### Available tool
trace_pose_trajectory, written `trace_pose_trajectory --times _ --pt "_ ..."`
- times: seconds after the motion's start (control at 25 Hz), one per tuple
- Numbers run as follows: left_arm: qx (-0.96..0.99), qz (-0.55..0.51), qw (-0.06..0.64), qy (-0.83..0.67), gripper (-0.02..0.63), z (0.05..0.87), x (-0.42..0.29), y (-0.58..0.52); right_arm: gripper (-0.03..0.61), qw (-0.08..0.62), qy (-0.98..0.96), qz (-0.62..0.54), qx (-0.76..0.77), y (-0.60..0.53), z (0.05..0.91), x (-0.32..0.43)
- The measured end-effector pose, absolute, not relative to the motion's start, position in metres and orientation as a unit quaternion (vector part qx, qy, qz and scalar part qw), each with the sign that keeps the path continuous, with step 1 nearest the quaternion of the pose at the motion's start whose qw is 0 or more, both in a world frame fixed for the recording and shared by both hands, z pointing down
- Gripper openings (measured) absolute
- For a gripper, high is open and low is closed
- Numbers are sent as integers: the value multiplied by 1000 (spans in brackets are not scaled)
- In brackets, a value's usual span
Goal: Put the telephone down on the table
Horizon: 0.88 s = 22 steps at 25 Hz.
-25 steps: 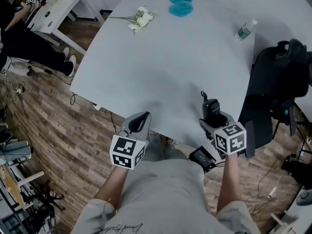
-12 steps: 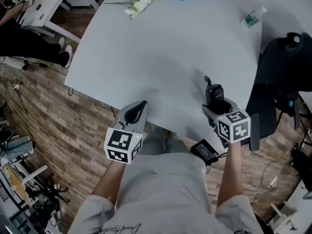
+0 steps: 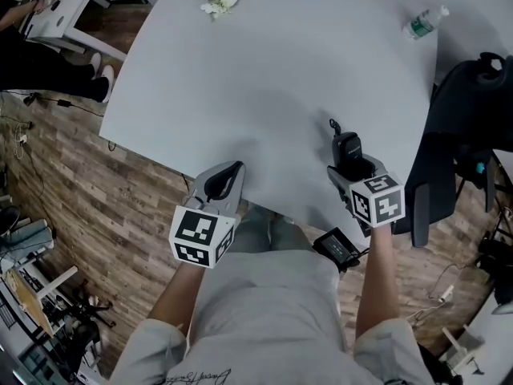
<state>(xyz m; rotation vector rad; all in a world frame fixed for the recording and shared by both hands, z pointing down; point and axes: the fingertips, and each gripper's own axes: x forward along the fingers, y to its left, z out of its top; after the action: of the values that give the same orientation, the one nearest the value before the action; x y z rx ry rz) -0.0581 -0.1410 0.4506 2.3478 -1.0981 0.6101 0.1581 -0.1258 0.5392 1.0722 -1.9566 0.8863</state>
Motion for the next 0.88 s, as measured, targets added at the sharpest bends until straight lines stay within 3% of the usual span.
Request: trace_pose_trajectory --times 0.88 --pt "846 240 250 -404 17 473 -68 -151 285 387 -752 367 387 -139 585 138"
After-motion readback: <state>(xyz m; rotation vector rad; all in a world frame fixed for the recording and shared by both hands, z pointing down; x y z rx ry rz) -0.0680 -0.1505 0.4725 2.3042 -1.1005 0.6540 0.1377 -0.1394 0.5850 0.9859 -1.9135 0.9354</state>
